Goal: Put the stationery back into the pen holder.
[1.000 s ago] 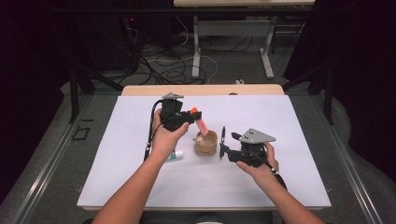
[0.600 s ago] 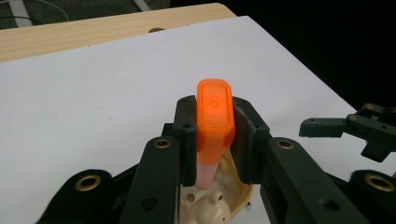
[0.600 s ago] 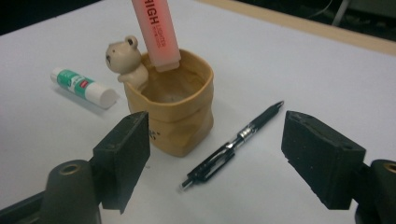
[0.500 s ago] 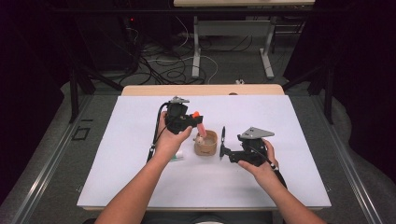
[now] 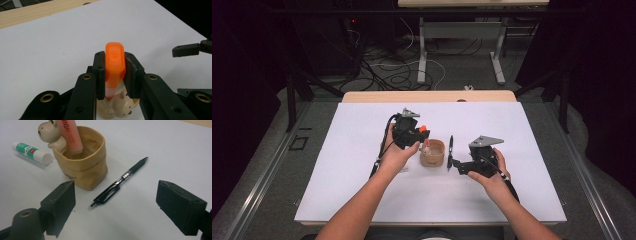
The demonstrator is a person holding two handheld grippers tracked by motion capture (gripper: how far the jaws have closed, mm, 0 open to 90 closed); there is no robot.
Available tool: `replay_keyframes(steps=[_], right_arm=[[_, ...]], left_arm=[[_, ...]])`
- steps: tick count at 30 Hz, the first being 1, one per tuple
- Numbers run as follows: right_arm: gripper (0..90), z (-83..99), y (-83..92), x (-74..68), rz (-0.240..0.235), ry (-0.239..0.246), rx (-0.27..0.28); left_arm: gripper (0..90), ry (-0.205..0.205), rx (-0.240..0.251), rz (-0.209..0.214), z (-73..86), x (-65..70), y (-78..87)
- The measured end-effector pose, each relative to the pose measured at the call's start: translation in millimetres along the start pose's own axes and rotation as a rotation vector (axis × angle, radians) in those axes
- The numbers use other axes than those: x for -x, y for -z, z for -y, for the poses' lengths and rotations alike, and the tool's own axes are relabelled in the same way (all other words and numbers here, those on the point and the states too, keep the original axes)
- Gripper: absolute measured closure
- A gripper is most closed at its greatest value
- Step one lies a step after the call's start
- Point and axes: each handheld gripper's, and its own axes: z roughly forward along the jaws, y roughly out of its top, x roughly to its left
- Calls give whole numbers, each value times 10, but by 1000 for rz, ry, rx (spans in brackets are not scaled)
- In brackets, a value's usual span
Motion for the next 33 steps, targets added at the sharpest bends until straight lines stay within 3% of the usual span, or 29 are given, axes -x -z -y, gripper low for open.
replay_keyframes(steps=[21, 33], right_arm=[[160, 13, -22, -8, -15, 1, 0], [161, 13, -22, -10, -17, 0, 0]], left_arm=[[734, 16, -94, -10, 82, 8, -175], [680, 26, -55, 0, 77, -26, -126]])
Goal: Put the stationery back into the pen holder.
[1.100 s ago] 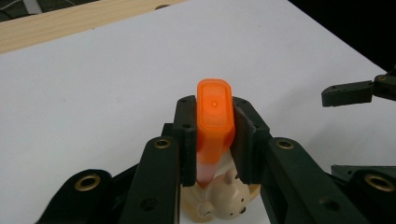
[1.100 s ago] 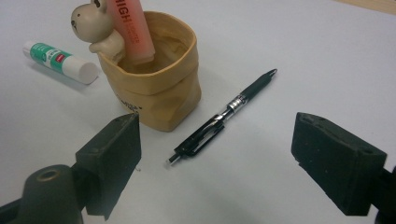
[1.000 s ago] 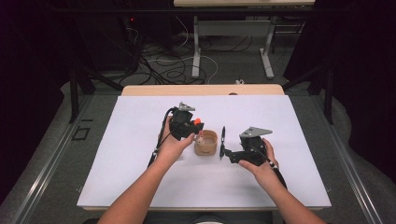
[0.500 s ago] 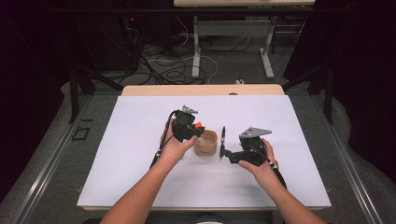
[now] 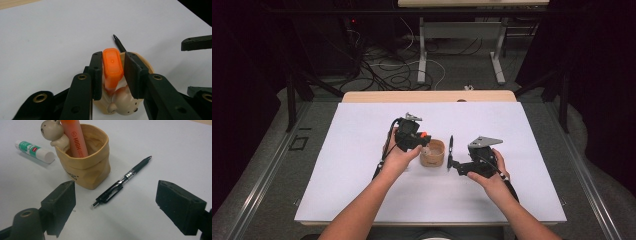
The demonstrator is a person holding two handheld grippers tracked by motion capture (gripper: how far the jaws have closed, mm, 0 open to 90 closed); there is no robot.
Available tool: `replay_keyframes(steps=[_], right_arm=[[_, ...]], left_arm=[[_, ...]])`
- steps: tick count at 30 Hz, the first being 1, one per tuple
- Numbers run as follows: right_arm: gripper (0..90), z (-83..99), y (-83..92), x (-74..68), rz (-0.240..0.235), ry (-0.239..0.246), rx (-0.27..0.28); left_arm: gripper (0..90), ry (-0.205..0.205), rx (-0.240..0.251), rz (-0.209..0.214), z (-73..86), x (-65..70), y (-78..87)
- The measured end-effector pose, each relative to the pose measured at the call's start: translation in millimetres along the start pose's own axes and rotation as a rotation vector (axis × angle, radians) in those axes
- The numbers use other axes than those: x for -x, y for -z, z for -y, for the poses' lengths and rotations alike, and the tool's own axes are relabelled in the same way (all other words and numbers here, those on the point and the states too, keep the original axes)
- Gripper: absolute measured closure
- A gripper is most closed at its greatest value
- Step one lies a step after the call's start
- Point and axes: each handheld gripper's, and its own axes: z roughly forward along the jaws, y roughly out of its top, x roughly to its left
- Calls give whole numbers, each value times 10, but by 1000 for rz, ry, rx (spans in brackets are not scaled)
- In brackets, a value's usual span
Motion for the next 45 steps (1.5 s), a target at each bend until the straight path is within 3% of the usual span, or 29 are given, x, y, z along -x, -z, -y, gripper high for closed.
replay_keyframes(steps=[9, 20, 25, 32, 36, 42, 45], right_arm=[[161, 2, -1, 0, -2, 2, 4], [161, 1, 7, 9, 6, 3, -2], [161, 1, 1, 6, 5, 1, 3], [161, 6, -3, 3, 3, 1, 1], [161, 7, -2, 8, 8, 1, 1], [161, 7, 2, 12, 6, 5, 8], [161, 6, 4, 10, 5, 1, 9]], left_arm=[[622, -1, 43, 20, -11, -7, 107], [535, 5, 155, 49, -15, -71, 382], [494, -10, 188, 47, 15, -138, 484], [473, -4, 190, 49, 34, -231, 560], [479, -39, 171, 26, 39, -254, 605], [421, -70, 146, -15, 77, -325, 643], [406, -113, 135, -41, 113, -384, 664]])
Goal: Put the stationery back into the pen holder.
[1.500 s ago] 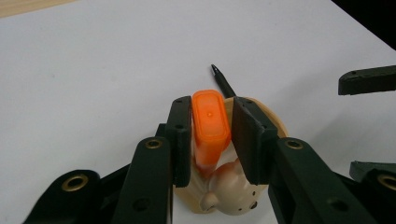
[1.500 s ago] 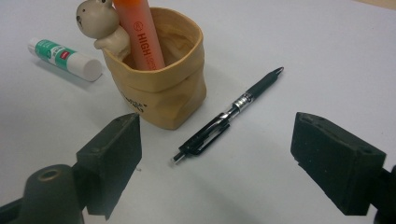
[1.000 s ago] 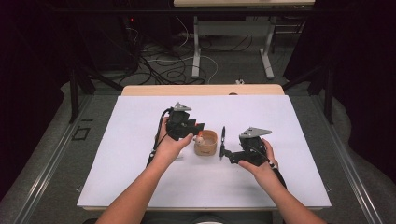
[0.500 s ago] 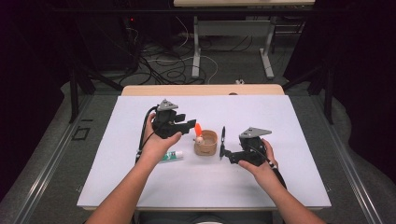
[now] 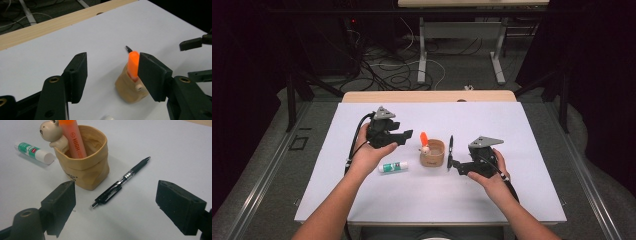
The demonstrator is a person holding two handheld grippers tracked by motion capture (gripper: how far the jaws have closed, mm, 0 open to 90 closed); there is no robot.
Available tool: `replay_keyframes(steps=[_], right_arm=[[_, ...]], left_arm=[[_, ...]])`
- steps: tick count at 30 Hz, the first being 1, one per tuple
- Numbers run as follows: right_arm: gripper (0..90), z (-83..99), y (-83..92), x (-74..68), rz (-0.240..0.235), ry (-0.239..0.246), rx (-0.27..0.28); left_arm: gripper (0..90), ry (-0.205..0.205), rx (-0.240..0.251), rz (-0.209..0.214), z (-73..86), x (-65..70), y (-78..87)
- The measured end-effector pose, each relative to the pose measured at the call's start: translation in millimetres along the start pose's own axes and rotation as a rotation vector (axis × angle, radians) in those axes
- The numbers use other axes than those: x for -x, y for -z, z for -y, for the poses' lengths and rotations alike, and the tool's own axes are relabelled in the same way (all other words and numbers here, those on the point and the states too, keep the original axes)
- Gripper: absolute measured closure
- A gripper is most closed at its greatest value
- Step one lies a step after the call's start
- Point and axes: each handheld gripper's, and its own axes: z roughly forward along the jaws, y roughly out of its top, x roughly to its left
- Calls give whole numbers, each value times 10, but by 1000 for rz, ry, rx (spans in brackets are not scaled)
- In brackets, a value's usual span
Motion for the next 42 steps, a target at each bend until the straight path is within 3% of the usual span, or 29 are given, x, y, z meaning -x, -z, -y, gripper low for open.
replay_keyframes(steps=[5, 11, 16, 19, 22, 30, 36, 42], right_arm=[[161, 0, -5, 0, 3, 3, 0], [161, 1, -2, 0, 2, 2, -1], [161, 3, -5, 3, 1, 5, -1], [161, 4, -4, 1, 1, 9, -3], [161, 4, -5, -2, 1, 7, -8], [161, 4, -3, -9, -2, 5, -14], [161, 5, -5, -8, -2, 3, -13], [161, 9, -22, -25, -5, 6, -10]], left_arm=[[379, -5, -5, -8, 65, -84, 28], [225, 3, -37, 0, 151, -197, 33], [143, -17, -78, -1, 228, -263, 8], [48, -46, -107, 15, 273, -285, 5], [8, -81, -132, 1, 314, -288, 5], [4, -217, -270, -36, 444, -311, -21], [4, -284, -314, -32, 531, -318, -28], [4, -315, -365, -17, 558, -323, -45]])
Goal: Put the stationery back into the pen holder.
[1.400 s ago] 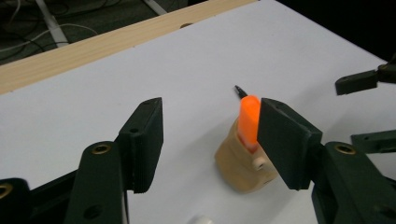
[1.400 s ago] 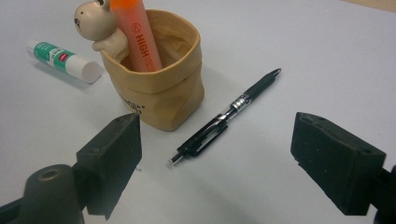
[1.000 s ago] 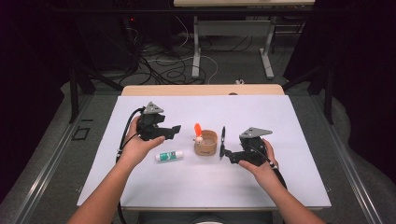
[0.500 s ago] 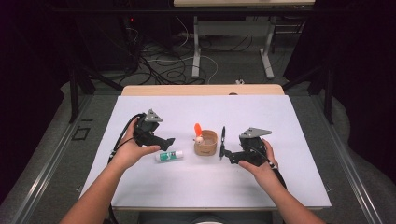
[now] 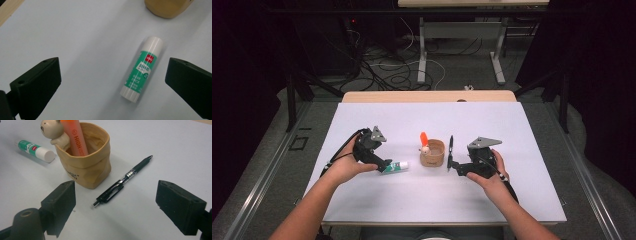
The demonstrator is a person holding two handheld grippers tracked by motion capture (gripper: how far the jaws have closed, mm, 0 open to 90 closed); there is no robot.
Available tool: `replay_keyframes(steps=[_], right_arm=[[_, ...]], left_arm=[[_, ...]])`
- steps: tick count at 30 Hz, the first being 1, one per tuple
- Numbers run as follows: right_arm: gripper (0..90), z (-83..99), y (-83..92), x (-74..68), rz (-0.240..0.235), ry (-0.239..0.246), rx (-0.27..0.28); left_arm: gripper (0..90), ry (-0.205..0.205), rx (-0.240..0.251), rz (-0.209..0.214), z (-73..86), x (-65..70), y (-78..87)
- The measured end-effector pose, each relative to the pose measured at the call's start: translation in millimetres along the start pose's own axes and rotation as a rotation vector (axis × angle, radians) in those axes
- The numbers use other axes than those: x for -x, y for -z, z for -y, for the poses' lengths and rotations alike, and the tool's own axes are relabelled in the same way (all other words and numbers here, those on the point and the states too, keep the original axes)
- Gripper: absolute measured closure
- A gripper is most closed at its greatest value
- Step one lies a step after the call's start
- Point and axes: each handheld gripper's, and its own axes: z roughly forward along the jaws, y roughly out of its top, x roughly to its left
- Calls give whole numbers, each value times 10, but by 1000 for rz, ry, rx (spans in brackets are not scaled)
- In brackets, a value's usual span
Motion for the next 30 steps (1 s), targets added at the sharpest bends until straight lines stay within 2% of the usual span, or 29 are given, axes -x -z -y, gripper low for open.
replay_keyframes(steps=[3, 7, 9, 12, 13, 17, 22, 27, 28, 30], right_arm=[[161, -2, 5, -4, -2, -2, -12], [161, -1, 5, 3, -2, 1, -9], [161, 4, -4, 6, -7, -5, 9], [161, 1, 3, 4, -2, -7, 0], [161, 3, -3, 4, -7, -7, 9], [161, 0, 3, 4, -1, 1, -8], [161, 5, -5, 8, -6, -2, 9], [161, 5, -3, 10, 3, 3, -6], [161, -1, 5, 13, 1, 9, -23], [161, 2, -4, 9, 4, 9, -9]], left_arm=[[4, -36, -28, 12, 0, 2, -24], [8, -56, -70, 27, 2, 7, -64], [14, -67, -90, 28, 5, 12, -91], [26, -88, -113, 30, 3, 34, -132], [26, -92, -117, 30, 5, 42, -148], [58, -108, -134, 38, 14, 67, -206], [92, -130, -162, 49, 50, 104, -277], [160, -150, -192, 53, 76, 137, -330], [163, -153, -194, 51, 80, 145, -342], [176, -161, -203, 53, 84, 166, -363]])
